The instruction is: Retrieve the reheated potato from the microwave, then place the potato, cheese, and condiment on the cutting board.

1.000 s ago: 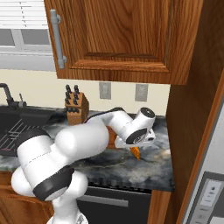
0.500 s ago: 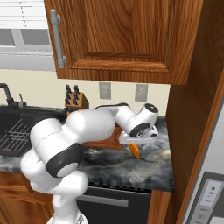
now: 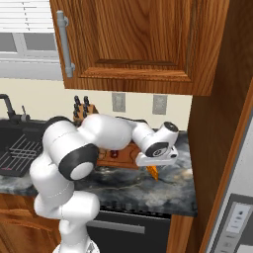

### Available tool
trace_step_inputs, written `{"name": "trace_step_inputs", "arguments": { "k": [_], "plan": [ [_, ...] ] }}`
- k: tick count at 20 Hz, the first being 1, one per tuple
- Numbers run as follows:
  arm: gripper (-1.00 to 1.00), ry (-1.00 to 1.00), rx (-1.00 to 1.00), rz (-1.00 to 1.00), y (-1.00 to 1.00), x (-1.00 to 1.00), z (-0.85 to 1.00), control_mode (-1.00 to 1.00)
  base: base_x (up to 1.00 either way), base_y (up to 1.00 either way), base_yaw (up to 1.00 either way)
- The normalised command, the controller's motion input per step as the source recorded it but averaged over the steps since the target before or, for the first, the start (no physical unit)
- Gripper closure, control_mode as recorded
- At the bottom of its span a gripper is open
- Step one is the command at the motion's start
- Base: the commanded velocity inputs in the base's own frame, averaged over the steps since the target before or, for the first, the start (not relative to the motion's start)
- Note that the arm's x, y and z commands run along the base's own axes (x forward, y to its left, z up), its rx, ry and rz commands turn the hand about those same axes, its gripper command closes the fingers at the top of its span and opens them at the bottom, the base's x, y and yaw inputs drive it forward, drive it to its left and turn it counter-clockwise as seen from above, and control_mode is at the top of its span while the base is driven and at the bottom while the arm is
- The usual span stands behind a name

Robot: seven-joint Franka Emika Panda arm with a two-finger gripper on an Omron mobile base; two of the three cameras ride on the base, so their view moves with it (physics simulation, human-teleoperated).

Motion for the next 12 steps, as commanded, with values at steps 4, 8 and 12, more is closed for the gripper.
{"name": "trace_step_inputs", "arguments": {
  "k": [4, 8, 12],
  "plan": [
    [-1.00, 0.03, 0.00, 0.02, -0.03, 0.30, -0.20, -1.00, 0.00, 0.00, 0.00],
    [-1.00, 0.02, 0.00, 0.02, -0.10, 0.18, -0.22, -1.00, 0.00, 0.00, 0.00],
    [-1.00, 0.01, 0.00, 0.03, -0.07, 0.06, -0.21, -1.00, 0.00, 0.00, 0.00]
  ]
}}
